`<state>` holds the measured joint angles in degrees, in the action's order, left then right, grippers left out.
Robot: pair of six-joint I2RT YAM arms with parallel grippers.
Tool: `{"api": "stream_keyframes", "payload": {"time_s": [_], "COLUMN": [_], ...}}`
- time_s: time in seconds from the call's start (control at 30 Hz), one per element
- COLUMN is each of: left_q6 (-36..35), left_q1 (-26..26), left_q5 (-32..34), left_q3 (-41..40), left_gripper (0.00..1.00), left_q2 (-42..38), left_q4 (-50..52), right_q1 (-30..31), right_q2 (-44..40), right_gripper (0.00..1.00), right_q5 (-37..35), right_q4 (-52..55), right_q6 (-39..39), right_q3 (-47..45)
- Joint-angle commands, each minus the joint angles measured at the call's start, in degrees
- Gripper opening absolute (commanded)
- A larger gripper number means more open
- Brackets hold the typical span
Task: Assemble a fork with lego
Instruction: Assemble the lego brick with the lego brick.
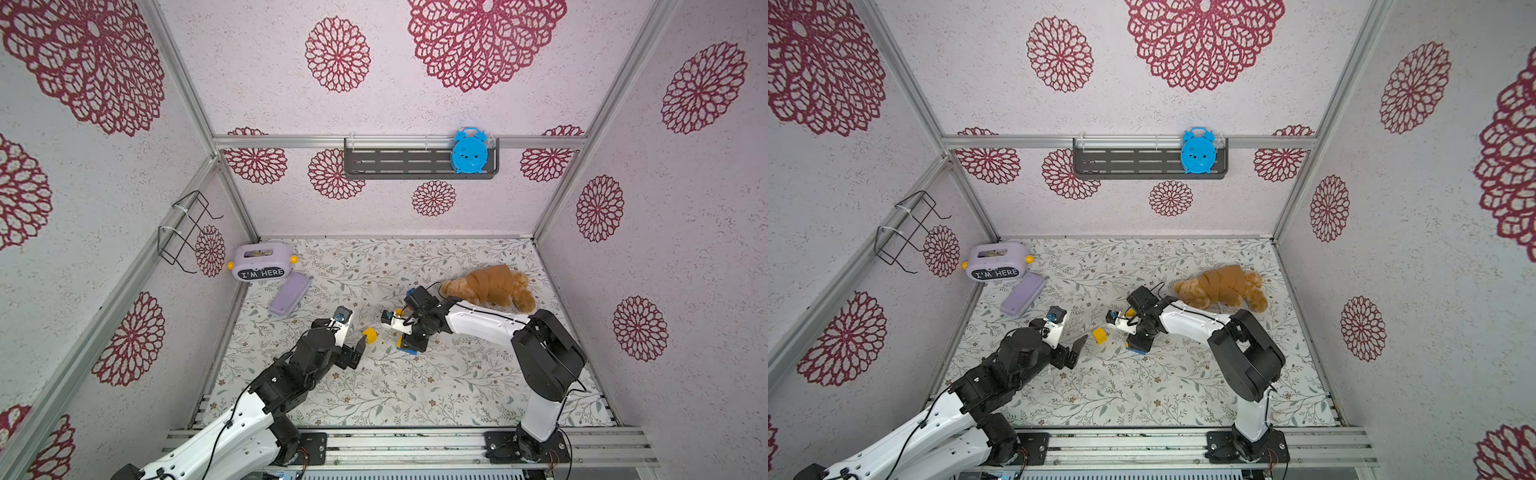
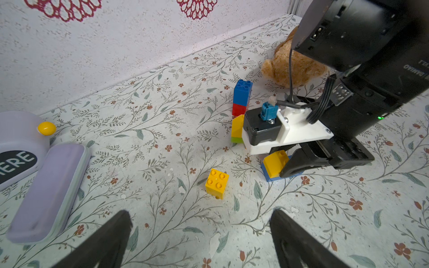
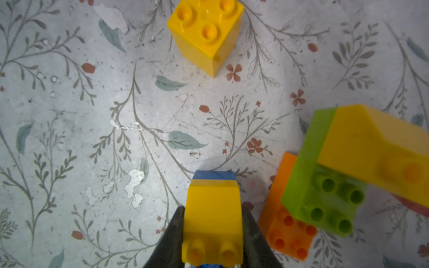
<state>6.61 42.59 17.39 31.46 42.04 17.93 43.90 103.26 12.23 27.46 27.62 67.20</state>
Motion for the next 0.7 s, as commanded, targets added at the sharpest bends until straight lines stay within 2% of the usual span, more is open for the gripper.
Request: {"api": "stream_keyframes", "payload": {"time_s": [0.0, 0.2, 0.4, 0.57, 0.67], "left_q6": [-0.9, -1.6, -2.0, -1.6, -1.4], "left_q1": [-0.3, -0.4, -0.3, -0.3, -0.4], "left_q5": [-0.1, -0.1, -0.4, -0.8, -1.0], "left_q3": [1.8, 1.9, 2.6, 2.9, 2.9], "left_gripper": [0.97, 0.97, 0.97, 0.97, 0.97], "left_q2": [-0.2, 0.2, 1.2, 2.5, 3.1], "left_q4": [-0.2, -0.6, -0.6, -1.0, -1.2], "right_q1": [-0.6, -2.9, -10.3, -13.5, -14.8], "right_q2": [-1.6, -6.5, -10.5, -9.4, -6.5], "right_gripper": [0.18, 0.18, 0.18, 0.19, 0.20], "right_q5": [-3.0, -3.6, -5.4, -15.6, -18.3], "right_q4": [12.0, 11.2, 7.3, 6.3, 7.0], "right_q6": [-2.5, -5.4, -10.3, -16.0, -19.9], "right_q3": [-3.8, -7.9, -11.4, -10.7, -9.0]}}
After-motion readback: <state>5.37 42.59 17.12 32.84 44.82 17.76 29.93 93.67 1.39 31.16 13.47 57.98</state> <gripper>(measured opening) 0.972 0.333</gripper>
